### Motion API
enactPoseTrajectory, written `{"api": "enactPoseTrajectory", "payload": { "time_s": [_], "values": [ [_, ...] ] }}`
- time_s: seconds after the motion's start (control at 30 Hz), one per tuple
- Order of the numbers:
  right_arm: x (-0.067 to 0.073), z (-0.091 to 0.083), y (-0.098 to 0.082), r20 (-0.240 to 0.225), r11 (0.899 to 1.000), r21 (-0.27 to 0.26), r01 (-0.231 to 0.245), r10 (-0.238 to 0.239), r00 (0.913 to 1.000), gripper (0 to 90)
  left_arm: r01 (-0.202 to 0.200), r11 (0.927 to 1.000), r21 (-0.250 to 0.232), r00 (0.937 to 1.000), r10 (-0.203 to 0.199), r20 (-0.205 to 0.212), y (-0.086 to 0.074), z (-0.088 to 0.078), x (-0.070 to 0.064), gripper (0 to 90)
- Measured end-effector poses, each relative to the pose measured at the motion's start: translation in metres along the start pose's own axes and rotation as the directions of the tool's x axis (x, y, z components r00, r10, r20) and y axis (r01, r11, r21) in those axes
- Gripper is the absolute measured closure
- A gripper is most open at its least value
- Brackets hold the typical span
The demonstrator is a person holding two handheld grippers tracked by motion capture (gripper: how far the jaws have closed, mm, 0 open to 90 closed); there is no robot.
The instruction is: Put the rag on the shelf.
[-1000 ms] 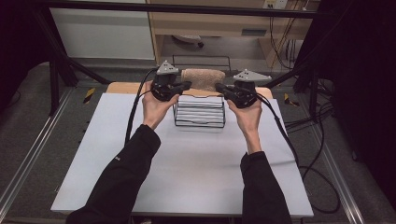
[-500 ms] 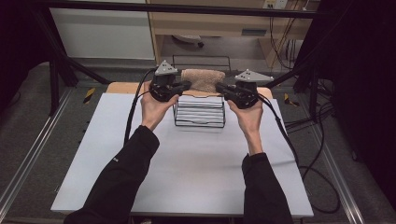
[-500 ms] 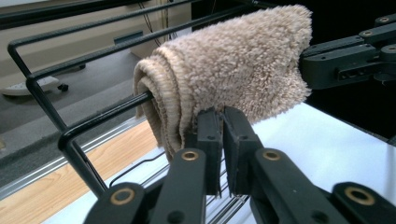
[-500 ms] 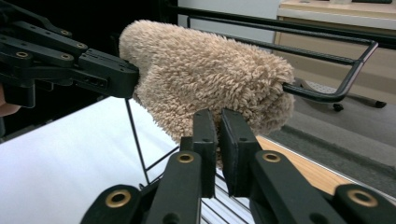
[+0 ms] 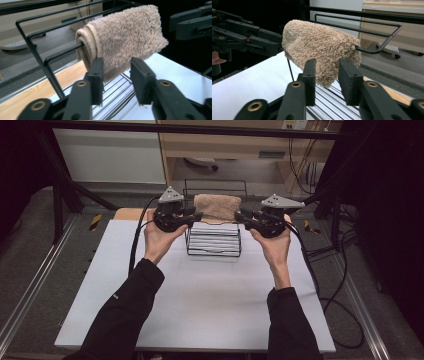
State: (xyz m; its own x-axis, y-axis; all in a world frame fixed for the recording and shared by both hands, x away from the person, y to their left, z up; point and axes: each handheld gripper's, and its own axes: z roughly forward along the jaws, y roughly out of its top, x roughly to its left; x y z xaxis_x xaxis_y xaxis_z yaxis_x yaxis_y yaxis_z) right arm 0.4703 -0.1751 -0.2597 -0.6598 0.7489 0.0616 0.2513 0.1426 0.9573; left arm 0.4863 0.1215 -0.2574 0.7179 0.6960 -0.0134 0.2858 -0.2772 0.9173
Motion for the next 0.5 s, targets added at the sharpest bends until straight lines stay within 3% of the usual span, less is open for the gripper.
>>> {"api": "enactPoseTrajectory", "payload": {
  "time_s": [0.27, 0.5],
  "values": [
    [0.004, -0.009, -0.003, -0.001, 1.0, 0.031, 0.004, -0.004, 1.0, 49.2, 0.007, 0.9996, 0.027, 0.9999, -0.007, -0.007, -0.017, -0.012, 0.002, 43.2],
    [0.009, -0.017, -0.009, 0.01, 0.999, 0.039, 0.006, -0.006, 0.9999, 28.5, 0.012, 0.9986, 0.051, 0.9999, -0.012, -0.007, -0.039, -0.028, 0.004, 27.8]
  ]
}}
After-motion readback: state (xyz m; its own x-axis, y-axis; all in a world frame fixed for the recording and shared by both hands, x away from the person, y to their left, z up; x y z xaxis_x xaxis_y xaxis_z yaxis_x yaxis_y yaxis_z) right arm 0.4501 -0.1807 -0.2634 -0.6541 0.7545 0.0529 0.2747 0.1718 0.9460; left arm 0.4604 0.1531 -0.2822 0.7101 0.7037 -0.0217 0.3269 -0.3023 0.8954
